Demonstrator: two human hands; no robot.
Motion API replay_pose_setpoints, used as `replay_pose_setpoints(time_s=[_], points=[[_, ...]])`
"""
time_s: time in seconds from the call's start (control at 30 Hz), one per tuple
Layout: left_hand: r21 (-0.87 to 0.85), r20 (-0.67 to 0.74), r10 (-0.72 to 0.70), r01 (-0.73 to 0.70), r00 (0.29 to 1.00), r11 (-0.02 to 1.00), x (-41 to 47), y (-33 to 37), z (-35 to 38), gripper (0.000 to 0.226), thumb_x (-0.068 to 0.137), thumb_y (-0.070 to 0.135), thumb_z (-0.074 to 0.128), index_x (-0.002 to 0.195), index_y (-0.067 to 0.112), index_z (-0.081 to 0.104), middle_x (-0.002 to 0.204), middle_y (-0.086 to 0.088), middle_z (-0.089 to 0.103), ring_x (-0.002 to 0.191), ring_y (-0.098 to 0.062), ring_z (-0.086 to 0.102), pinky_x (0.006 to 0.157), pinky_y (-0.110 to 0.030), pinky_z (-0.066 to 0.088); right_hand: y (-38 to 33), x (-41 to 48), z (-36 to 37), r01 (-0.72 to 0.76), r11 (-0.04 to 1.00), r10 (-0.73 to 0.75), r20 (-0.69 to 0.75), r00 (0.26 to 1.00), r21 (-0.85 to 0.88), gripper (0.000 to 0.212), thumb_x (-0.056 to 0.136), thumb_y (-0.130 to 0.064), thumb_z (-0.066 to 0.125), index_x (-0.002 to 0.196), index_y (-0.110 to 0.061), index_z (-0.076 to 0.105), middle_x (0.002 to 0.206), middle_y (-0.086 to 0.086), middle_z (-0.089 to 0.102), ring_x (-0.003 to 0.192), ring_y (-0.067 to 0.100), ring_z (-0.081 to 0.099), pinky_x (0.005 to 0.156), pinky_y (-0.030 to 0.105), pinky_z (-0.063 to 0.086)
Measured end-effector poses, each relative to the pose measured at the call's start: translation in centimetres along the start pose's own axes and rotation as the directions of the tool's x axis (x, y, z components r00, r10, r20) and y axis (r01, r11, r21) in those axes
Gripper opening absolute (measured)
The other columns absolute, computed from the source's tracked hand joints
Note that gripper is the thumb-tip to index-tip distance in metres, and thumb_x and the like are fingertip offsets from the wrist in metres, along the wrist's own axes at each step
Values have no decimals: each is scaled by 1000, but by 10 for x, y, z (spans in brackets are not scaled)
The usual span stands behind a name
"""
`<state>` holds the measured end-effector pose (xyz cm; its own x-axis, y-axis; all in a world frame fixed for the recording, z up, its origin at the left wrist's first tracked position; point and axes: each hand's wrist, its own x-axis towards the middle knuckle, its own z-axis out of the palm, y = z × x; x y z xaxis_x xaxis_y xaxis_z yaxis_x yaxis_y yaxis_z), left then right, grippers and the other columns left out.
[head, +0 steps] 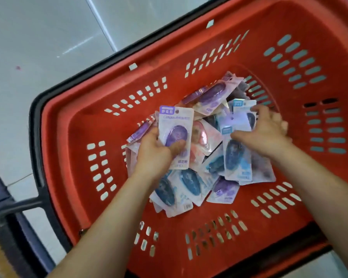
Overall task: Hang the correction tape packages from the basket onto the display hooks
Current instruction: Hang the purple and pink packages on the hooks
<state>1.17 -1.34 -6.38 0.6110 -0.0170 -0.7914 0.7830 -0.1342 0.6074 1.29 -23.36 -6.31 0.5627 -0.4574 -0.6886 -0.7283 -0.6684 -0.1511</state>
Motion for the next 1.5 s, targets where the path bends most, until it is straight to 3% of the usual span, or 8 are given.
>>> replay_pose_setpoints(time_s=[0.17,0.3,0.47,0.63,0.83,1.13,1.3,1.5], points=[[3,-123,-72,73,990,997,7,-9,-10,20,89,9,71,108,15,69,90,0,75,77,-18,74,70,-40,62,-60,29,3,-84,722,57,63,996,687,65,74,-42,78,126,-18,48,109,-5,64,96,15,62,77,30,50],[24,-127,-108,112,986,993,7,-25,-12,22,87,10,73,108,17,70,92,-1,77,80,-20,74,74,-50,61,-92,62,51,-234,591,263,90,961,772,102,61,-39,84,142,-18,25,123,11,64,92,27,67,73,37,56],[309,-87,107,-75,990,948,24,-21,-18,23,71,21,84,92,21,76,104,2,73,96,-23,68,90,-45,55,-101,71,76,-179,548,284,20,959,817,90,71,-28,84,142,-24,29,112,-4,60,88,22,62,61,17,51],[848,372,262,-441,891,294,56,27,-18,25,78,26,74,103,21,72,154,3,39,136,-25,35,106,-29,31,-88,73,68,-99,374,321,-28,947,922,68,59,-26,84,120,-16,58,100,2,71,84,22,70,81,43,61],[881,471,170,-452,866,-141,73,14,-4,34,88,43,65,119,31,63,128,8,58,122,-22,54,98,-40,41,-46,54,25,44,346,161,-106,981,937,40,73,-2,72,112,-6,67,101,15,75,86,31,74,69,54,61],[805,410,395,-530,822,267,10,18,-41,18,81,23,78,95,32,72,85,10,70,92,-18,64,96,-35,36,26,9,-20,179,608,-21,-210,977,773,52,69,6,69,117,-11,63,107,3,75,96,19,72,78,46,60],[130,190,123,-150,974,980,-17,19,-31,19,87,3,68,104,12,71,90,-5,78,84,-26,74,75,-38,61,43,-17,-32,212,706,-14,-285,958,676,59,55,-17,71,113,-24,62,109,-3,73,99,17,71,85,53,58],[-478,142,-207,250,968,842,-7,-5,-9,37,86,8,60,122,2,64,116,-18,71,102,-35,70,74,-48,61,39,-46,-23,313,690,-164,-280,946,653,71,63,-6,73,123,-30,42,103,-38,58,94,-16,58,81,14,48]])
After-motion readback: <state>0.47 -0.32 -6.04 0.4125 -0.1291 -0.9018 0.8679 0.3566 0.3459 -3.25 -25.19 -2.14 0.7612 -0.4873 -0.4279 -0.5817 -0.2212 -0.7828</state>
